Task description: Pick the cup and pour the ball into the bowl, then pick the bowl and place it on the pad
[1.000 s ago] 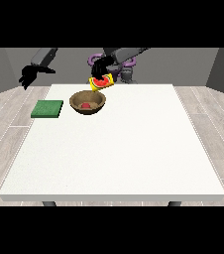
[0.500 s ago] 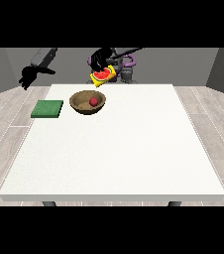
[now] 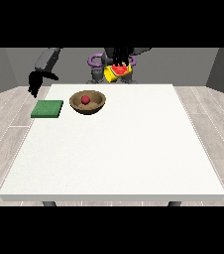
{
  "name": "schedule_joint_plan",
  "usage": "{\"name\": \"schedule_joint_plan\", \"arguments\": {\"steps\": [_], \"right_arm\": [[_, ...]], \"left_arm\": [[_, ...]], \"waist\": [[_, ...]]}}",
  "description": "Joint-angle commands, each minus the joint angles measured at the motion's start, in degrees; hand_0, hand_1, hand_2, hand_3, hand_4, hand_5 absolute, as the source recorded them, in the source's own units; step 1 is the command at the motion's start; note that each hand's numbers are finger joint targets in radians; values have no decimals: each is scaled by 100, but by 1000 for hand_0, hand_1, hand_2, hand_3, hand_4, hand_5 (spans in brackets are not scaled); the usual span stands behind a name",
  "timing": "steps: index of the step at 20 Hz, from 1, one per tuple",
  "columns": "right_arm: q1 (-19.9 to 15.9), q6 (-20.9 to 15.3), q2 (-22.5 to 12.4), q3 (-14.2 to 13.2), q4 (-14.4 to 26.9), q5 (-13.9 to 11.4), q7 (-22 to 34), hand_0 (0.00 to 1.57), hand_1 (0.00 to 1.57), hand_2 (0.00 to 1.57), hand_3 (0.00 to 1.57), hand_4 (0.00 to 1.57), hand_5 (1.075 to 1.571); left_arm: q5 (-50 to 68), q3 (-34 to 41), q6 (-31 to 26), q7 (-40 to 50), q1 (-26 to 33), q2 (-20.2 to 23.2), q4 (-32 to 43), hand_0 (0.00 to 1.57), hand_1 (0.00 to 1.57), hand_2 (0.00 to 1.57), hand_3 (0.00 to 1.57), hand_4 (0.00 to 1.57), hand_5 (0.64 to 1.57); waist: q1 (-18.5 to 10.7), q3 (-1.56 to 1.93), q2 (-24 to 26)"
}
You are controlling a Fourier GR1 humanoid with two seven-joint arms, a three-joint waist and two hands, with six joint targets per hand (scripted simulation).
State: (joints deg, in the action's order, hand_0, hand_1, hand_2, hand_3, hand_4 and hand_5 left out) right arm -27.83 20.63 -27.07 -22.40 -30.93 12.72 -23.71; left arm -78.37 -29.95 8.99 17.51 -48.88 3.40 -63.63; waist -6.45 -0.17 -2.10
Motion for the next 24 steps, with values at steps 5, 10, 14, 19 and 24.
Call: {"name": "schedule_joint_plan", "arguments": {"steps": [5,10,14,19,24], "right_arm": [[-134,-285,-112,-201,-138,149,28,0,0,0,0,298,1559],[-330,-283,279,-117,-401,247,25,0,0,0,0,305,1569],[-357,-222,522,22,-591,240,-16,0,0,0,0,393,1570],[-380,-726,1086,442,-926,-20,252,0,0,0,0,294,1553],[-45,-655,1236,758,-827,-224,279,0,0,0,0,0,1545]], "left_arm": [[2405,1683,658,-1004,743,131,-600,1270,1270,1571,1571,971,1554],[3998,2535,684,-1998,1005,-7,-609,1081,1081,1089,905,821,1549],[5122,3086,498,-2549,1060,-294,-545,287,287,0,0,832,1559],[6010,3167,526,-3357,1724,-337,-32,0,0,0,0,0,1518],[6096,3414,260,-3348,1688,-181,227,0,0,0,0,0,1527]], "waist": [[-370,-5,-620],[-247,-12,-1167],[-50,-4,-1434],[315,6,-1202],[544,17,-778]]}}
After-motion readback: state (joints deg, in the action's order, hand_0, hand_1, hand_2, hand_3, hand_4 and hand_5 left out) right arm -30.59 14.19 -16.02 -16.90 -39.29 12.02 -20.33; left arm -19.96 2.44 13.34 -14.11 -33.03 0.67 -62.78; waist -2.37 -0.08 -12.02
